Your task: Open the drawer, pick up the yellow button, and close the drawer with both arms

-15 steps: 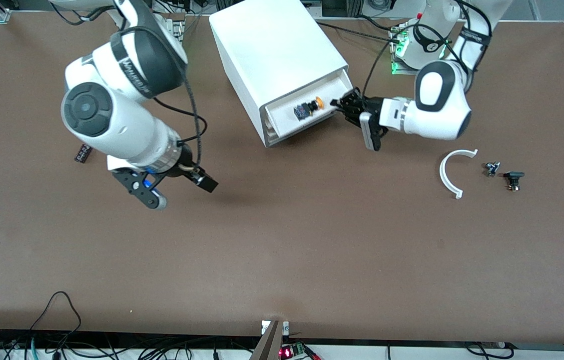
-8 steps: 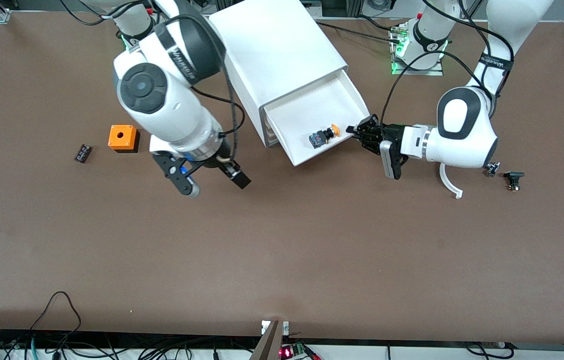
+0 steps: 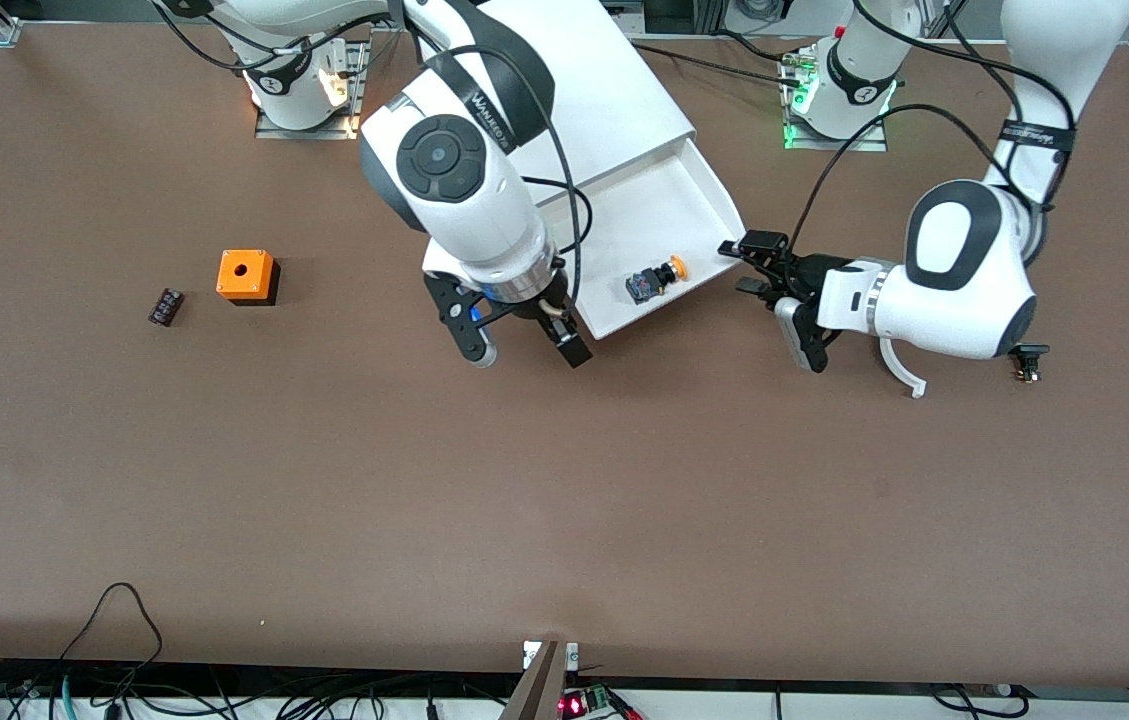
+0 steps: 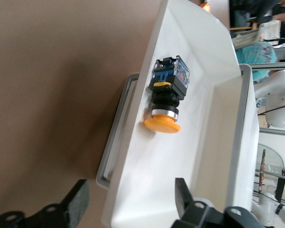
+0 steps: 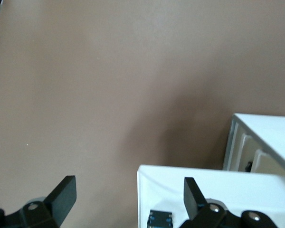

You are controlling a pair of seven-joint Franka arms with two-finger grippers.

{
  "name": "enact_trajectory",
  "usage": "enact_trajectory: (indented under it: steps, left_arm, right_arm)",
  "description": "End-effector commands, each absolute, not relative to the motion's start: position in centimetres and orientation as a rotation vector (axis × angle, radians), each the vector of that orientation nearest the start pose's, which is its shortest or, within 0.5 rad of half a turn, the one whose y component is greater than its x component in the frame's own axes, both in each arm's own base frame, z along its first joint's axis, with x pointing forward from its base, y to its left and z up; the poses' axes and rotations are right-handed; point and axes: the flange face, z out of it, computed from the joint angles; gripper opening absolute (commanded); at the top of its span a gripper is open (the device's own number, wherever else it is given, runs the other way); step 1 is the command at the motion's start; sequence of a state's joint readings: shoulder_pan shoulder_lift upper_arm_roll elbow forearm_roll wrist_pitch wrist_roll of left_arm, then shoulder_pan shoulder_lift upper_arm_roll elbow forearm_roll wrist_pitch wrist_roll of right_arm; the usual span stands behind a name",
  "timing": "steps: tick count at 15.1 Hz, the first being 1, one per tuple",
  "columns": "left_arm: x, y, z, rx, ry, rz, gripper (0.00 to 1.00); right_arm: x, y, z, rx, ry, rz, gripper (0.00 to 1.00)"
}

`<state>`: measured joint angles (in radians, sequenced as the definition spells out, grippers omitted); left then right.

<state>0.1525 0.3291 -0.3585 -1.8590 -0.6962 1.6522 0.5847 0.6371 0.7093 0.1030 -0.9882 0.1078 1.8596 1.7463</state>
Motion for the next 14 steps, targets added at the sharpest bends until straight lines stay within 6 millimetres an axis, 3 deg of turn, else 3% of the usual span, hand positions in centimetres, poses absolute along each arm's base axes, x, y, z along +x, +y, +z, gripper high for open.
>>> enact_trajectory:
  steps: [1,5,8,10,14]
  left_arm:
    - [57.4,-15.9,39.4,2.328,-0.505,-0.535,1.0]
    - [58.7,-15.8,43.1,2.678,-0.378,-0.587,1.0]
    - [59.8,-15.2,45.3,2.95,-0.451,-0.515,1.0]
    - [60.9,-14.7,47.1,3.097,-0.523,-0.434,1.0]
    - [64.4,-12.4,45.1,3.104,-0.48,-0.398,1.0]
  right_arm:
    - [56.0,53.3,45.7,-2.475,1.528,0.175,1.0]
    - [53.4,56.7,45.3,-2.4,1.588,0.191,1.0]
    - [51.4,58.6,44.9,-2.428,1.558,0.206,1.0]
    - [49.9,59.9,43.3,-2.48,1.544,0.199,1.0]
    - [47.9,61.1,40.0,-2.587,1.508,0.14,1.0]
